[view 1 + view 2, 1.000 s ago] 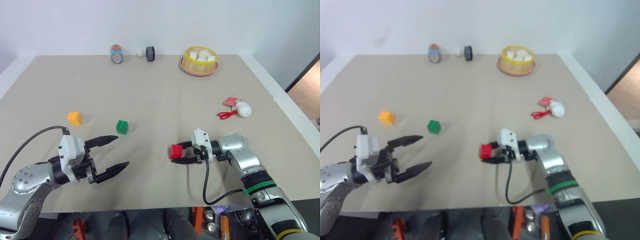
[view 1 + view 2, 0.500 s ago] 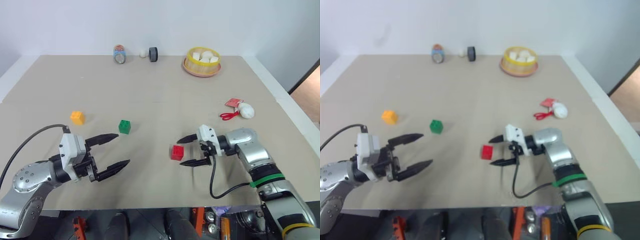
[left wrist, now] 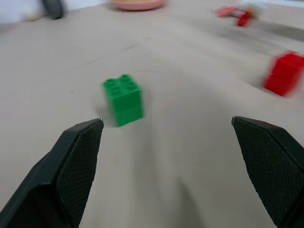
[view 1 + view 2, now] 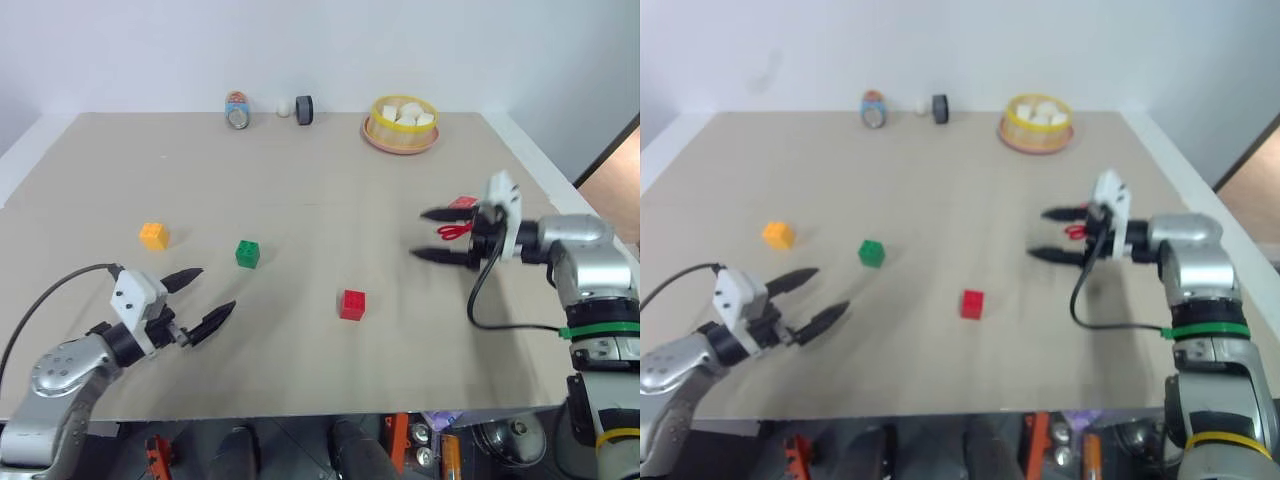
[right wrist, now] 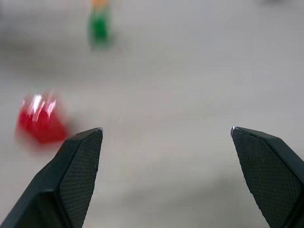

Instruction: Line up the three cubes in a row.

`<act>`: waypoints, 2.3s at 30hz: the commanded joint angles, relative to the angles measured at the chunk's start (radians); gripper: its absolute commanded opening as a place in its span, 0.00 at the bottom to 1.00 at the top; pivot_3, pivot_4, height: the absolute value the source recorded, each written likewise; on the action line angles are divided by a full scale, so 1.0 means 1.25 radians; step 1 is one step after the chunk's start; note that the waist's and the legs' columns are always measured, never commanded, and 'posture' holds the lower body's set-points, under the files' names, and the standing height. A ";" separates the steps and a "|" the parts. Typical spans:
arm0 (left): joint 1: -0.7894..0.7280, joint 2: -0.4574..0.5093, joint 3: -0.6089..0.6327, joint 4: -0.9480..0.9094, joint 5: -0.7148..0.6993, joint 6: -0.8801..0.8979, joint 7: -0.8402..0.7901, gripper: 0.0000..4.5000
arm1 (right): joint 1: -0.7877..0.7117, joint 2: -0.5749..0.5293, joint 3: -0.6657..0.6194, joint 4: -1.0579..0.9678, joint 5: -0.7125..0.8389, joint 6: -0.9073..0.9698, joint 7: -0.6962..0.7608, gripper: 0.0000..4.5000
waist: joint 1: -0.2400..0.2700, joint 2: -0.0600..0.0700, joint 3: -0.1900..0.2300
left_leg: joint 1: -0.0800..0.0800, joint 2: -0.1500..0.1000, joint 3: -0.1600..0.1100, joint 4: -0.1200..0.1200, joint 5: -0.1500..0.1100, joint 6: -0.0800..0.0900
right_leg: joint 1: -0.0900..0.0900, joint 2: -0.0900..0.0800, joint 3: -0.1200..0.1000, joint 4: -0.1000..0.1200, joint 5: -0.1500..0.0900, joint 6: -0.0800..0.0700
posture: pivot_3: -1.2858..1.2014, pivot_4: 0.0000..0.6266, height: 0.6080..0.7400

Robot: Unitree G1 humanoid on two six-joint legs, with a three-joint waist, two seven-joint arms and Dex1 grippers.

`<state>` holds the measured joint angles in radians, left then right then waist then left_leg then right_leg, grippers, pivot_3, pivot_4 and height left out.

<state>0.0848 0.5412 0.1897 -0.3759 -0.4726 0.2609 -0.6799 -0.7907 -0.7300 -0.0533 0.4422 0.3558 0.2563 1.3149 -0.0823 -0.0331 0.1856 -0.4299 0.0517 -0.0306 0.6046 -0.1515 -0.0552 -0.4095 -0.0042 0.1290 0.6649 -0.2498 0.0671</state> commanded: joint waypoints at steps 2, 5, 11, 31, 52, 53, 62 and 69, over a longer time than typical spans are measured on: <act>-0.039 -0.010 -0.052 -0.014 0.062 0.038 0.062 1.00 | 0.025 0.068 -0.008 -0.161 0.052 0.076 -0.083 0.99 | 0.001 0.000 0.000 | 0.000 0.000 0.000 0.000 0.000 0.000 | 0.000 0.000 0.000 0.000 0.000 0.000 | 0.52 0.24 1.00; -0.070 -0.025 -0.072 -0.018 0.088 0.083 0.115 1.00 | 0.051 0.103 0.010 -0.242 0.060 0.108 -0.117 0.99 | 0.002 0.000 0.000 | -0.001 -0.001 0.000 0.000 0.000 0.000 | 0.000 0.000 0.000 0.000 -0.001 0.001 | 0.52 0.24 1.00; -0.127 -0.060 -0.095 -0.031 0.119 0.163 0.197 1.00 | 0.101 0.113 0.030 -0.340 0.082 0.150 -0.123 0.99 | 0.007 0.000 0.000 | -0.002 -0.001 -0.001 0.000 0.000 0.000 | 0.000 -0.001 0.000 0.000 0.001 0.005 | 0.52 0.24 1.00; -0.272 -0.159 -0.167 0.120 0.190 0.277 0.287 1.00 | 0.136 0.111 0.019 -0.373 0.100 0.151 -0.157 0.99 | 0.006 0.000 0.000 | -0.001 -0.001 -0.001 0.000 0.000 0.000 | 0.000 -0.001 0.000 0.000 0.002 0.006 | 0.52 0.24 1.00; -0.345 -0.198 -0.179 0.247 0.239 0.246 0.285 0.28 | 0.150 0.104 0.016 -0.372 0.102 0.144 -0.172 1.00 | 0.007 0.000 0.000 | -0.001 -0.002 -0.002 0.001 0.002 -0.001 | 0.002 -0.001 0.000 0.000 0.003 0.005 | 0.52 0.24 1.00; -0.347 -0.199 -0.178 0.249 0.241 0.244 0.285 0.28 | 0.149 0.105 0.017 -0.372 0.102 0.144 -0.172 1.00 | 0.007 0.000 0.000 | -0.001 -0.002 -0.002 0.001 0.002 -0.001 | 0.002 -0.001 0.000 0.000 0.003 0.005 | 0.52 0.24 1.00; -0.333 -0.100 -0.160 0.216 0.234 0.063 0.136 0.28 | 0.141 0.095 0.018 -0.365 0.106 0.150 -0.155 1.00 | 0.004 0.000 0.000 | -0.001 -0.002 -0.002 0.000 0.003 -0.001 | 0.001 -0.001 0.000 0.000 0.004 0.003 | 0.52 0.24 1.00; -0.281 0.010 -0.132 0.213 0.073 -0.143 -0.226 0.28 | 0.192 0.011 0.017 -0.434 0.159 0.199 -0.061 1.00 | 0.006 0.000 0.000 | -0.002 -0.001 -0.001 -0.003 0.002 -0.002 | 0.000 -0.001 -0.001 0.000 0.000 0.004 | 0.52 0.24 1.00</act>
<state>-0.2654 0.5403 0.0040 -0.0973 -0.3383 0.1372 -0.8864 -0.5523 -0.6986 -0.0038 -0.0502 0.5184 0.4955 1.2158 -0.0743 -0.0330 0.1855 -0.4324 0.0499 -0.0324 0.6012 -0.1501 -0.0577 -0.4102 -0.0060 0.1275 0.6645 -0.2503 0.0728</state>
